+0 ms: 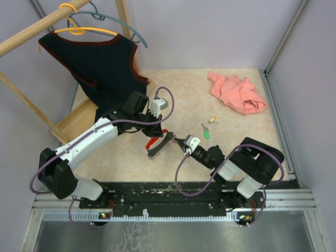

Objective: Put the keys on the keyring

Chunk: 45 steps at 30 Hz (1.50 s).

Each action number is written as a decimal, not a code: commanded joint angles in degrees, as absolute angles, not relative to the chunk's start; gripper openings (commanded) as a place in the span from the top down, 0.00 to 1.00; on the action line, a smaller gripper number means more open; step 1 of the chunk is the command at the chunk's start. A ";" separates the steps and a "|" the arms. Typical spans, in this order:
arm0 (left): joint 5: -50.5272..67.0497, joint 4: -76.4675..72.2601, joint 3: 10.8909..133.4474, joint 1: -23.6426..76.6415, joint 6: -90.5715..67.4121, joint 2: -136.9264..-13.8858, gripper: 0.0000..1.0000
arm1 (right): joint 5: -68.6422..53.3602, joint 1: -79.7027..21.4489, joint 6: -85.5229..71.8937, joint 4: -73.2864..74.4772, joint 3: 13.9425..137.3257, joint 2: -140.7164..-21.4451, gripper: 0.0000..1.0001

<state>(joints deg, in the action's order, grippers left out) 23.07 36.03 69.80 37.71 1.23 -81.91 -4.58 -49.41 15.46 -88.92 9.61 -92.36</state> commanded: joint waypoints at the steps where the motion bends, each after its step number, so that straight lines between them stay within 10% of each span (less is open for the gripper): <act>1: 25.91 28.27 63.98 34.92 -3.43 -78.73 0.99 | -7.01 -49.97 15.91 -98.72 9.75 -89.20 1.00; 22: 31.63 -33.71 24.15 25.27 -24.32 -68.11 0.40 | -30.19 -39.64 8.94 -85.82 17.57 -82.67 1.00; 35: 24.83 -51.25 16.74 22.71 -21.93 -71.21 0.38 | -23.10 -38.72 11.01 -50.61 24.46 -75.88 1.00; 45: 48.51 -73.99 14.61 22.59 -19.61 -80.98 0.39 | -23.57 -38.79 11.69 -37.16 30.19 -81.09 1.00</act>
